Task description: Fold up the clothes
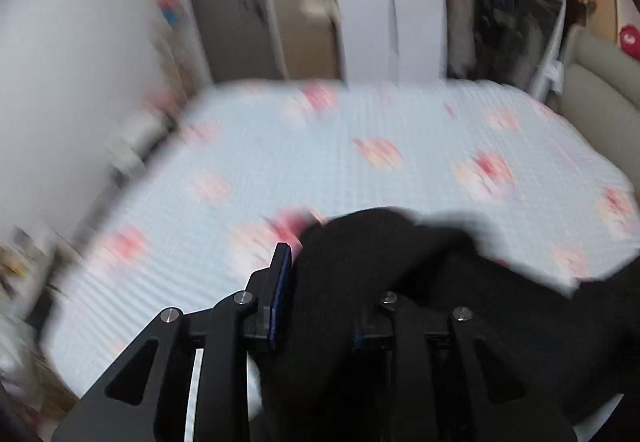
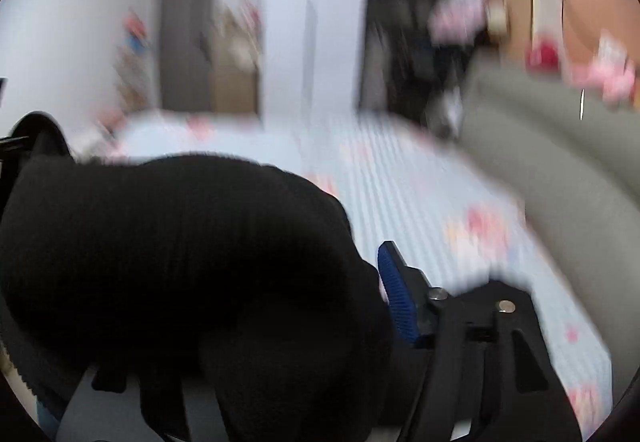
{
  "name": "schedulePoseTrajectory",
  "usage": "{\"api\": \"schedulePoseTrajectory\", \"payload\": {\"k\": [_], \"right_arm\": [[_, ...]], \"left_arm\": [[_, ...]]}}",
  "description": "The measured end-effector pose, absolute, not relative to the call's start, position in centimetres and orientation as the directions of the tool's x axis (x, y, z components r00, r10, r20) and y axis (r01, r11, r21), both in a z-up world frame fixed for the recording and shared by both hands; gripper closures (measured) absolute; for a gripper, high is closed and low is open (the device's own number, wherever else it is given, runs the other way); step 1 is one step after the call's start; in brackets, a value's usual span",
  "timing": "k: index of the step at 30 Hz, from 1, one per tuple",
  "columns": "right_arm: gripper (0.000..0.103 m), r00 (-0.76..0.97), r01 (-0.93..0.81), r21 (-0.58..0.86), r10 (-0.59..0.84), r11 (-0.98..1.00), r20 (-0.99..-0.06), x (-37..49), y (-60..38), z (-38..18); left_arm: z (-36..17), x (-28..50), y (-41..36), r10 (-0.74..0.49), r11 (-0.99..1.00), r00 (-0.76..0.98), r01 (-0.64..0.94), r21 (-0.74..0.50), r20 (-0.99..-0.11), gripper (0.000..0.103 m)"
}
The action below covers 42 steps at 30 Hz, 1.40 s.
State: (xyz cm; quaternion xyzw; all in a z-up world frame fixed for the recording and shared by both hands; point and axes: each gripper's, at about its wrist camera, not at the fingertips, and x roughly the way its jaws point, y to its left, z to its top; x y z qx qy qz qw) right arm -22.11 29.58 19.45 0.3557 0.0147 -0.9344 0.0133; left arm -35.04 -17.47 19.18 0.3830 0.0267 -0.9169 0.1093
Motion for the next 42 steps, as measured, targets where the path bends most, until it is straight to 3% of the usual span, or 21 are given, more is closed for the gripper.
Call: {"api": "schedulePoseTrajectory", "payload": {"k": [2, 4, 8, 10, 15, 18, 20, 21, 22, 25, 26, 28, 33, 38, 41, 42], "right_arm": [[0.052, -0.693, 0.034, 0.08, -0.081, -0.996, -0.717, -21.6, 29.8, 15.9], [0.042, -0.689, 0.078, 0.113, -0.136, -0.991, -0.712, -19.6, 29.8, 13.5], [0.039, -0.668, 0.115, 0.199, -0.224, -0.973, -0.71, -10.7, 29.5, 7.0], [0.032, -0.632, 0.138, 0.286, -0.307, -0.948, -0.712, -7.2, 28.7, 3.4], [0.033, -0.428, 0.214, 0.444, -0.492, -0.87, -0.758, -4.5, 25.3, -6.7], [0.033, -0.416, 0.182, 0.438, -0.473, -0.88, -0.777, -7.6, 24.8, -10.6], [0.033, -0.443, 0.152, 0.416, -0.438, -0.897, -0.782, -8.3, 24.7, -12.7], [0.035, -0.44, 0.141, 0.414, -0.431, -0.899, -0.788, -9.3, 24.8, -13.5], [0.045, -0.424, 0.132, 0.418, -0.432, -0.899, -0.796, -9.9, 24.9, -14.3], [0.046, -0.402, 0.11, 0.439, -0.444, -0.892, -0.801, -10.0, 25.3, -14.6], [0.045, -0.418, 0.109, 0.452, -0.454, -0.885, -0.787, -9.6, 25.5, -14.4], [0.033, -0.452, 0.121, 0.457, -0.459, -0.881, -0.765, -8.9, 25.9, -13.2], [0.032, -0.484, 0.121, 0.367, -0.377, -0.922, -0.789, -8.3, 26.0, -10.4], [0.032, -0.506, 0.109, 0.22, -0.244, -0.969, -0.827, -8.8, 25.0, -10.7], [0.03, -0.486, 0.084, 0.127, -0.152, -0.988, -0.86, -9.6, 25.0, -11.8], [0.03, -0.459, 0.08, 0.13, -0.152, -0.988, -0.875, -9.9, 25.0, -12.6]], "left_arm": [[15.2, -33.6, -16.0, -0.119, -0.986, -0.681, 0.164, 0.007, -0.723, 0.066], [11.0, -30.4, -15.1, -0.092, -0.99, -0.662, 0.144, -0.006, -0.744, 0.059], [2.7, -21.9, -12.4, 0.081, -0.982, -0.65, 0.078, -0.172, -0.755, 0.059], [-0.3, -16.6, -11.4, 0.197, -0.959, -0.628, 0.038, -0.282, -0.753, 0.058], [-7.6, -11.4, -9.7, 0.427, -0.829, -0.518, 0.102, -0.55, -0.741, 0.056], [-11.8, -10.2, -7.6, 0.523, -0.762, -0.437, 0.144, -0.631, -0.732, 0.054], [-13.5, -11.0, -7.4, 0.583, -0.679, -0.45, 0.186, -0.71, -0.676, 0.053], [-14.2, -11.4, -7.4, 0.61, -0.634, -0.462, 0.202, -0.747, -0.643, 0.053], [-14.3, -11.9, -7.6, 0.624, -0.596, -0.491, 0.205, -0.776, -0.608, 0.056], [-13.7, -13.7, -8.1, 0.539, -0.655, -0.545, 0.21, -0.726, -0.643, 0.096], [-13.1, -14.2, -8.4, 0.504, -0.688, -0.555, 0.204, -0.696, -0.661, 0.099], [-10.8, -14.5, -10.2, 0.429, -0.739, -0.603, 0.194, -0.645, -0.673, 0.1], [-4.0, -14.1, -17.8, 0.207, -0.828, -0.706, 0.242, -0.505, -0.677, 0.1], [1.6, -13.4, -26.0, -0.069, -0.832, -0.781, 0.388, -0.396, -0.621, 0.1], [2.7, -11.3, -28.8, -0.131, -0.811, -0.766, 0.448, -0.376, -0.629, 0.099], [1.7, -11.2, -29.0, -0.09, -0.808, -0.747, 0.442, -0.39, -0.659, 0.099]]}}
